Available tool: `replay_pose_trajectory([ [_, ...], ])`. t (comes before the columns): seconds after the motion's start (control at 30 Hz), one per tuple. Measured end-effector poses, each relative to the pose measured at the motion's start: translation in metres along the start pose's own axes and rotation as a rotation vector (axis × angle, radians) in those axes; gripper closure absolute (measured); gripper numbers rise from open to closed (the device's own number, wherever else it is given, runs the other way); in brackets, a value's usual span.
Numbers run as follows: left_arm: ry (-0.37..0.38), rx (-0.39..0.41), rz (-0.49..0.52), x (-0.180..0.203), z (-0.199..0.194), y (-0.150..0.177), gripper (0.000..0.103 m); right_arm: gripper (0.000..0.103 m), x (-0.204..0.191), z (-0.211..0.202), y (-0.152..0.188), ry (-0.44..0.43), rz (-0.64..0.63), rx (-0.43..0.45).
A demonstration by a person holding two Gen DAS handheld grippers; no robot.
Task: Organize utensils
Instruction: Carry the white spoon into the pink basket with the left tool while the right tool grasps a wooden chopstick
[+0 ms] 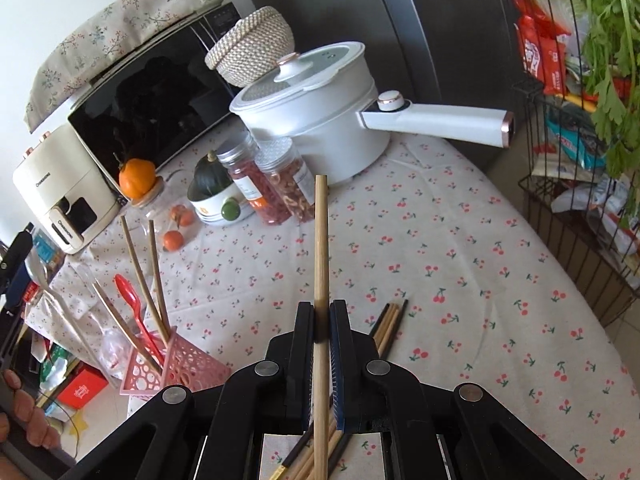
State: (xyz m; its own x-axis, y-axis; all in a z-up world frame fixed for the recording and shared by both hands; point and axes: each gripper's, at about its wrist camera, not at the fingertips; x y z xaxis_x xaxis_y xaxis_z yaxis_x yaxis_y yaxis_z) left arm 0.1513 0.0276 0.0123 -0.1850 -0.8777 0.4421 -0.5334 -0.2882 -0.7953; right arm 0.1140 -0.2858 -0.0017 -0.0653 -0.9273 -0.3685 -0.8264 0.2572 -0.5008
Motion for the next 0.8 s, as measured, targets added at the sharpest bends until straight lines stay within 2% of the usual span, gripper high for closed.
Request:
replay_pose_trajectory([
  [0.13,-0.031,0.004,0.023,-0.001,0.014,0.008,0.068,0.097,0.001,0.000,-0.003,-0.006,0.002,0.011],
  [0.3,-0.053,-0.046,0.028,-0.008,0.028,0.020,0.066,0.097,0.002,0.003,-0.005,-0.008,0.005,0.013],
  [0.37,-0.064,-0.100,0.030,-0.010,0.032,0.025,0.060,0.097,0.001,0.003,-0.005,-0.010,0.001,0.017],
  [0.6,-0.123,-0.243,0.055,-0.006,0.014,0.027,0.053,0.097,-0.005,-0.001,-0.005,-0.033,-0.012,0.034],
  [0.77,-0.208,-0.393,0.047,-0.008,-0.010,0.021,0.030,0.097,-0.025,-0.004,-0.002,-0.075,-0.054,0.053],
  [0.8,-0.234,-0.422,0.036,-0.011,-0.015,0.022,0.030,0.097,-0.029,-0.005,-0.001,-0.081,-0.066,0.058],
])
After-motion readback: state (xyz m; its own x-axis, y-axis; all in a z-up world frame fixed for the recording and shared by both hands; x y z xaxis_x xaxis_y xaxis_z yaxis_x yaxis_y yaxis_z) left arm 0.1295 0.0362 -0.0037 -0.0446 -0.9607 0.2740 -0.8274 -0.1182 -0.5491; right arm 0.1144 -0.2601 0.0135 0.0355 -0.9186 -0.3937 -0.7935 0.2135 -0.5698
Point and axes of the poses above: each gripper's, at about its wrist camera, not at the fingertips, and z roughly the way its jaws point, x to its right, y to its underside, and after that the axes turned 14 degrees about -x, right-handed
